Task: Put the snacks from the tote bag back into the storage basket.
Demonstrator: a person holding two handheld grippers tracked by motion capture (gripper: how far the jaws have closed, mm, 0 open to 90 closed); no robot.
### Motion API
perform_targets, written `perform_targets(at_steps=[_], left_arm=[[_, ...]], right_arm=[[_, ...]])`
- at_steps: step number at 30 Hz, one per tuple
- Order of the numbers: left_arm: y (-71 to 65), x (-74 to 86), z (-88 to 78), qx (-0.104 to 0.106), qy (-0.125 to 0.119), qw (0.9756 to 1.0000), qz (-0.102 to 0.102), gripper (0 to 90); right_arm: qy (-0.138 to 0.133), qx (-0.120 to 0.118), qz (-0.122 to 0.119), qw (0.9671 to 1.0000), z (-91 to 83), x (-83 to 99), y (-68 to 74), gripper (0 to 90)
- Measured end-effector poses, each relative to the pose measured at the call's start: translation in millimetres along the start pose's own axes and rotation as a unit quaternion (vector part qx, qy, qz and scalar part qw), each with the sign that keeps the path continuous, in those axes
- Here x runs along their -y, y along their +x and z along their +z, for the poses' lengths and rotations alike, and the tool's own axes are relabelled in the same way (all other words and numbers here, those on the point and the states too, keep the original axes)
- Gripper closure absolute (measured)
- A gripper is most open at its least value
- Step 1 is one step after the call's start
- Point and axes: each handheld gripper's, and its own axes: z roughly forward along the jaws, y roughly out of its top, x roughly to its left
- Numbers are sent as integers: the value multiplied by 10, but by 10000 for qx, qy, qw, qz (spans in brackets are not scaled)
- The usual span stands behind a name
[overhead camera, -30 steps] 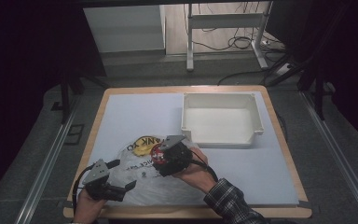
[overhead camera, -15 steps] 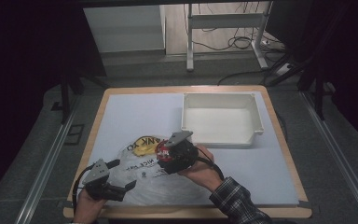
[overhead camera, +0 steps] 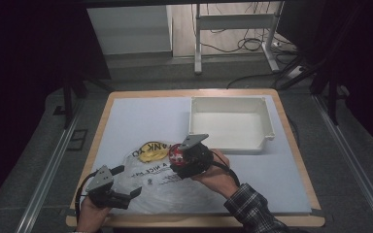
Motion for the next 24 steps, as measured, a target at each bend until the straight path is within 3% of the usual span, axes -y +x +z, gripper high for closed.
perform_targets(at_steps=[24], left_arm=[[1,0,-5,-38,-8,10000,8,2]], right_arm=[[27,155,120,9998,-214,87,-181,257]])
